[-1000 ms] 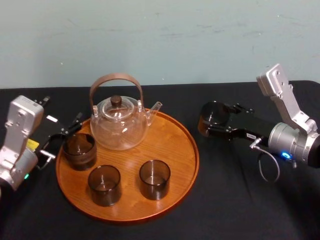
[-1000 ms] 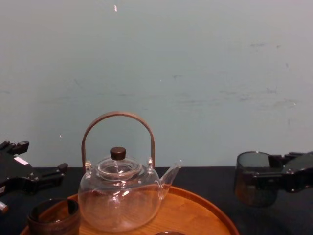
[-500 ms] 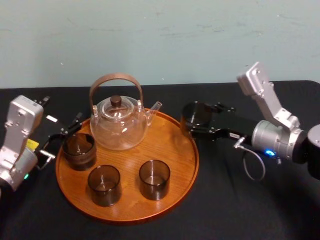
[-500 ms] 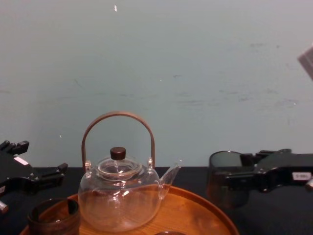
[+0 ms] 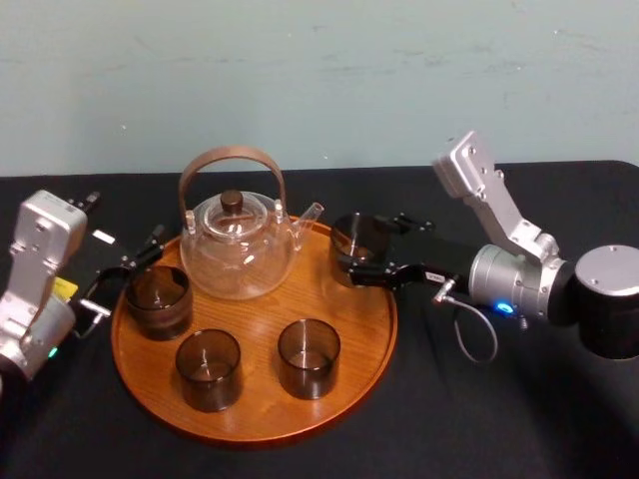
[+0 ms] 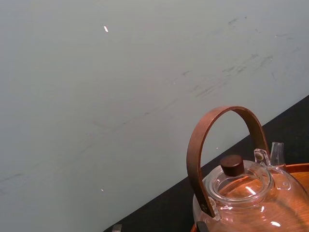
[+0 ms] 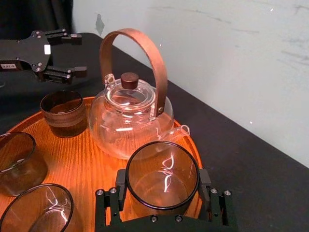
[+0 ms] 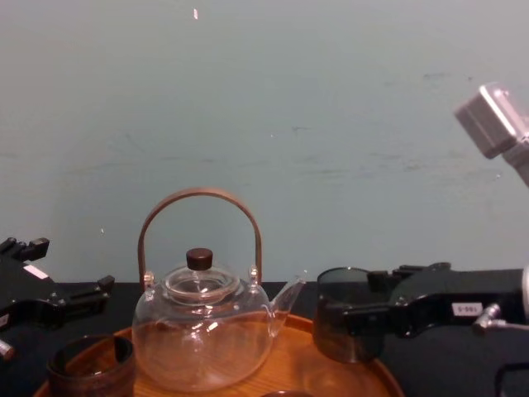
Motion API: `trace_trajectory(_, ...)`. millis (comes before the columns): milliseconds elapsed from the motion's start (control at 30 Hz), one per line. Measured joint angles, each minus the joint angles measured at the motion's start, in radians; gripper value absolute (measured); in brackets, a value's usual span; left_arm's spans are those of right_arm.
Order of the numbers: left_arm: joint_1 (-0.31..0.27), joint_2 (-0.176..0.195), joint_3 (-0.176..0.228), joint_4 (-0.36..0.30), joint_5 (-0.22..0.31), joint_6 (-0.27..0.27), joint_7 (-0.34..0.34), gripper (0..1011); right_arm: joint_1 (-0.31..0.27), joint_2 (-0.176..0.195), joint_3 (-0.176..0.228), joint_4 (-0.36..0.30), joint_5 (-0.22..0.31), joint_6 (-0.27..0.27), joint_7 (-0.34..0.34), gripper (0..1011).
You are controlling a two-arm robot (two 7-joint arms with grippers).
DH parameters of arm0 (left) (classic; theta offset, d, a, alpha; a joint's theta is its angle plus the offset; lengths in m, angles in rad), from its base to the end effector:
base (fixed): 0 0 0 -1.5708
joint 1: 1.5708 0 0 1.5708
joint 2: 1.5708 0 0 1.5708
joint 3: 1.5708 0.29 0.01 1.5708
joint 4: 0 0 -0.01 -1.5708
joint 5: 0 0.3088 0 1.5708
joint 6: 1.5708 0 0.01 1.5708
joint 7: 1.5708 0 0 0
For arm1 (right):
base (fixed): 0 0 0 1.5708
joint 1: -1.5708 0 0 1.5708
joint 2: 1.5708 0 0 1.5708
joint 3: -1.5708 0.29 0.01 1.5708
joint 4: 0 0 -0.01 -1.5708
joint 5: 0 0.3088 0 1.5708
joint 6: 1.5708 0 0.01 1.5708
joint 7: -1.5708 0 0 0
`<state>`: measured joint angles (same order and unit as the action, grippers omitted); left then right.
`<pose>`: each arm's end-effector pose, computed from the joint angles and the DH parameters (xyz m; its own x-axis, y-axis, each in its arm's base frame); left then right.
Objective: Pick up the glass from the table and place it on the tray.
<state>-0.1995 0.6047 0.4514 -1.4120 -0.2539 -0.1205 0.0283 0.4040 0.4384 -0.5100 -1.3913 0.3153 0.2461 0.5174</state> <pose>0.3581 0.0827 -0.3023 0.2923 0.8803 0.3738 -0.9553 0.2873 0.0703 0.4114 -0.0098 -0.2503 0.7608 -0.6418 0.0957 0.6334 0.7024 -0.3247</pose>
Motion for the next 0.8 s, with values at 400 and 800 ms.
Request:
trace_trajectory(400,0.000,0.000,0.000,0.000,0.000,0.000,0.000,1001,0.024,-0.026,-0.034,0.067,-0.020,-0.013,0.008,888)
trace_trajectory(800,0.000,0.000,0.000,0.000,0.000,0.000,0.000,1001,0.041,-0.052,-0.046,0.134,-0.033,-0.023,0.014,888)
